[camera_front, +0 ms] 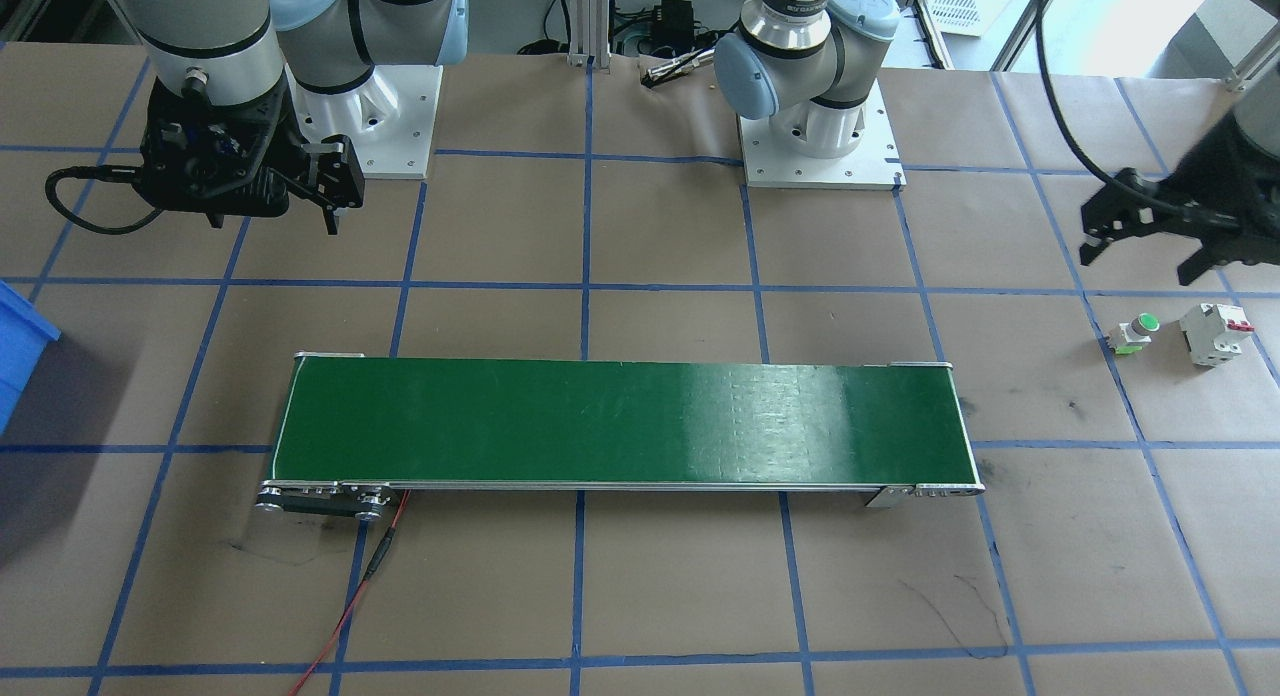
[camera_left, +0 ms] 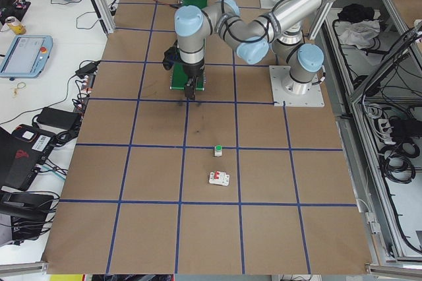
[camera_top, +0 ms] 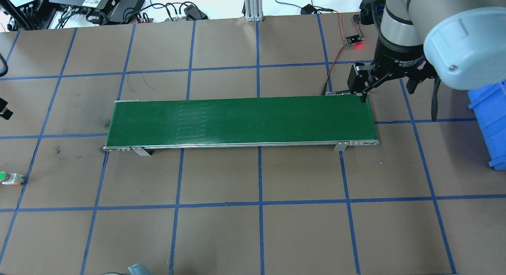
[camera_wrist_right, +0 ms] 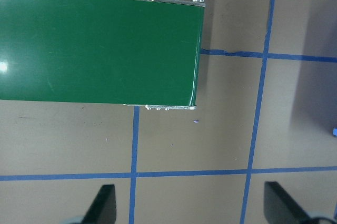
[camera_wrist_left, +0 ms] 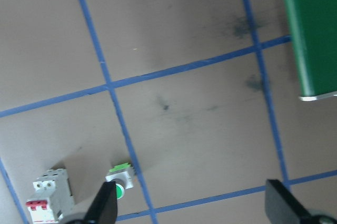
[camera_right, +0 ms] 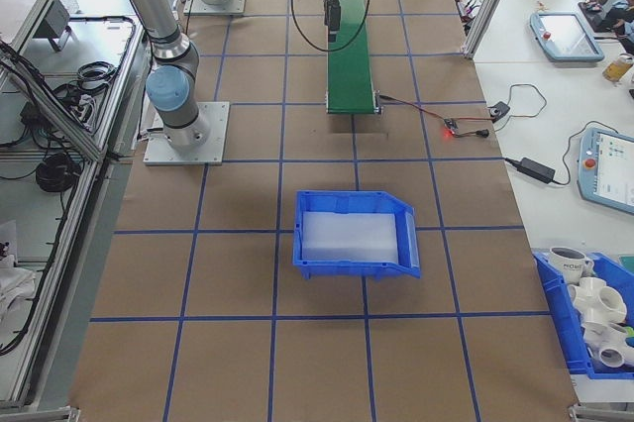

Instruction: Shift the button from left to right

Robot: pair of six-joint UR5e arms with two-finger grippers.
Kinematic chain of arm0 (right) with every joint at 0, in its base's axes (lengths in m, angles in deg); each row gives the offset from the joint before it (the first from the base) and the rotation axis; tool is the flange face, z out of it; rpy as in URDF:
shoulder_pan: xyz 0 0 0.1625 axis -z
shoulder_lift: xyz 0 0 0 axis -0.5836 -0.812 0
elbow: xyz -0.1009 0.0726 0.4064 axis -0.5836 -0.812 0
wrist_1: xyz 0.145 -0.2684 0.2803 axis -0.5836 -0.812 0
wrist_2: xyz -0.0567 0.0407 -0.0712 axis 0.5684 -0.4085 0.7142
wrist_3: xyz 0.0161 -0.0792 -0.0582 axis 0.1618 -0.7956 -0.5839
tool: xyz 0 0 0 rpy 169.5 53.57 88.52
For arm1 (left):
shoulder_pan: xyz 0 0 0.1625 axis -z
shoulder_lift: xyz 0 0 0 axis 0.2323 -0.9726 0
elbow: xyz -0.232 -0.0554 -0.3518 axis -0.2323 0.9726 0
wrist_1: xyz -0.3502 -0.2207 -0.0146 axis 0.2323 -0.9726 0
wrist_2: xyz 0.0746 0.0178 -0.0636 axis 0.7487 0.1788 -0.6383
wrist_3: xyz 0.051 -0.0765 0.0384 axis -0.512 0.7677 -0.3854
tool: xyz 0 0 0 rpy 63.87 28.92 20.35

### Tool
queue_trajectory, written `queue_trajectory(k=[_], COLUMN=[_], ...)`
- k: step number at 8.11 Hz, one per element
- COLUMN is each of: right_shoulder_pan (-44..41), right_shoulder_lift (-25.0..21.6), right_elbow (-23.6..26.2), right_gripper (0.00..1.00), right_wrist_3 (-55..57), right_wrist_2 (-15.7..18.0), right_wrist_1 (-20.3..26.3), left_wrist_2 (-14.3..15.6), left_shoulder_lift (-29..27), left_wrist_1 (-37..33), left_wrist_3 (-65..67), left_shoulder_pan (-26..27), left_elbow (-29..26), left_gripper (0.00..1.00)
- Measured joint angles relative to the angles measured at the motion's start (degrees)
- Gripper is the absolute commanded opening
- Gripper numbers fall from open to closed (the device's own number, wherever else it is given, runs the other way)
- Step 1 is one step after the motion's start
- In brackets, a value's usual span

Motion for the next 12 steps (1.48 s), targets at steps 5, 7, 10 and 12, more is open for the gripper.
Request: queue_trajectory(k=[5,7,10,12], right_shoulder_pan=[0.0,0.0,0.0,0.0], right_shoulder_lift=[0.0,0.0,0.0,0.0], right_elbow=[0.0,0.0,0.0,0.0], right_gripper=[1.0,1.0,1.0,1.0], right_wrist_3=[-0.1,-0.1,-0.1,-0.1], right_wrist_2=[0.0,0.0,0.0,0.0], right_wrist_1=[0.1,0.1,0.1,0.1], left_wrist_2=[7.7,8.9,9.1,10.2], left_shoulder_lift=[-14.1,-15.2,-15.6,-16.8], left_wrist_1=[11.0,11.2,11.2,11.6], left_wrist_3=[-0.9,4.4,7.4,7.7], left_shoulder_pan=[-8.8,-9.0,-9.0,-9.0], left_elbow=[0.5,2.8,4.6,4.7], left_gripper=[1.0,1.0,1.0,1.0])
